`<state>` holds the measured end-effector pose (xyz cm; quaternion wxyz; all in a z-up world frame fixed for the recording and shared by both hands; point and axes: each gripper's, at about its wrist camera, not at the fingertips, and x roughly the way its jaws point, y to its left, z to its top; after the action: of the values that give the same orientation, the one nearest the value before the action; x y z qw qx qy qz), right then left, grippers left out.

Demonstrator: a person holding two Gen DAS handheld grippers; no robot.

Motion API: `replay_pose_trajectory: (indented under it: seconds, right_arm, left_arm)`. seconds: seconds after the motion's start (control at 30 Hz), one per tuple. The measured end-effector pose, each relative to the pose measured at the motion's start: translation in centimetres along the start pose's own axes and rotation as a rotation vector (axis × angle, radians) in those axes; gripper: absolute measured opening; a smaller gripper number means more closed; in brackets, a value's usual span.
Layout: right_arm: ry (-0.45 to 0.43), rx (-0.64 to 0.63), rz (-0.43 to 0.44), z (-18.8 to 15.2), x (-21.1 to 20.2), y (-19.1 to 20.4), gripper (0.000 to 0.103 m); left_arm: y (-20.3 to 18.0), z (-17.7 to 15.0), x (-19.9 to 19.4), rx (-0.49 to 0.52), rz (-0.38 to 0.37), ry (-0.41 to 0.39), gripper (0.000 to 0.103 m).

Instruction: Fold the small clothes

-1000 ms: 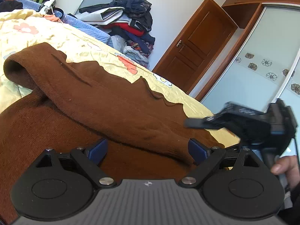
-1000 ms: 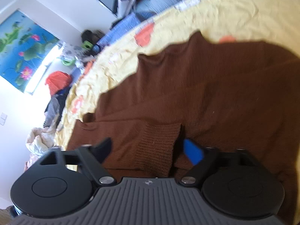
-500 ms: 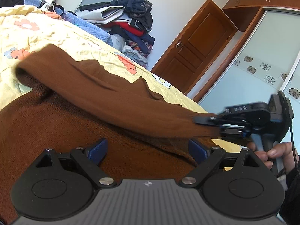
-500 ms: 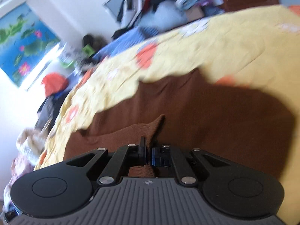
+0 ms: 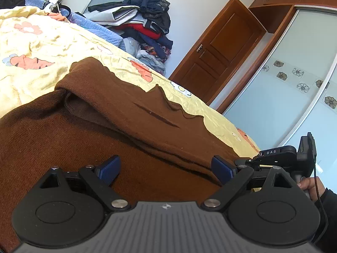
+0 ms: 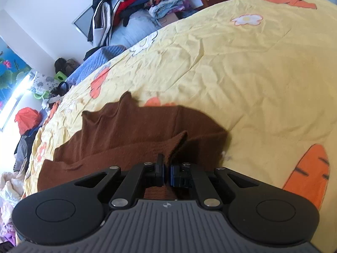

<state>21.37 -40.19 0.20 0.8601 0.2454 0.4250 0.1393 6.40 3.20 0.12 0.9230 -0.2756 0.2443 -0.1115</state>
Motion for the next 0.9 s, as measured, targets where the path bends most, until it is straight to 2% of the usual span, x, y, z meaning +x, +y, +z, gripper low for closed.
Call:
replay_pose_trajectory:
  seconds: [0.13, 0.27, 0.3, 0.33, 0.4, 0.5, 0.63, 0.67, 0.7, 0.83, 0.9]
  right_arm:
    - [-0.042, 0.050, 0.025, 0.6, -1.1, -1.2, 0.011]
    - [-0.034, 0.051, 0.035, 0.1, -1.3, -1.8, 0.012]
    - [-0.033, 0.071, 0.062, 0.1, -1.4, -2.0, 0.018]
    - [-0.030, 0.096, 0.088, 0.2, -1.5, -2.2, 0.019]
    - [-0.035, 0.129, 0.110, 0.4, -1.7, -2.5, 0.031]
    - [-0.025, 0.125, 0.120, 0.4, -1.7, -2.3, 0.033]
    - [0.017, 0.083, 0.099, -0.2, -0.7, -1.6, 0.031]
    - [0.021, 0.058, 0.082, -0.4, -0.4, -1.3, 0.018]
    - [0.017, 0.033, 0.064, -0.5, -0.4, -1.0, 0.013]
    - [-0.087, 0.019, 0.057, 0.5, -2.3, -1.2, 0.011]
    - [-0.077, 0.048, 0.016, 0.8, -1.9, -2.2, 0.011]
  left_arm:
    - [-0.1, 0.0, 0.1, 0.006, 0.011, 0.006, 0.094]
    - [-0.3, 0.0, 0.1, 0.014, 0.019, 0.008, 0.094]
    - [-0.3, 0.0, 0.1, 0.015, 0.020, 0.007, 0.094]
    - [-0.3, -0.1, 0.1, 0.016, 0.021, 0.007, 0.094]
    - [-0.3, -0.1, 0.1, 0.019, 0.024, 0.008, 0.094]
    - [-0.4, -0.1, 0.2, 0.020, 0.025, 0.008, 0.094]
    - [-0.4, -0.1, 0.2, 0.020, 0.025, 0.008, 0.094]
    - [-0.4, -0.1, 0.2, 0.019, 0.025, 0.008, 0.094]
    - [-0.4, -0.1, 0.2, 0.018, 0.024, 0.008, 0.094]
    - [-0.4, -0.2, 0.2, 0.016, 0.023, 0.008, 0.094]
    - [-0.3, -0.2, 0.3, 0.013, 0.021, 0.008, 0.094]
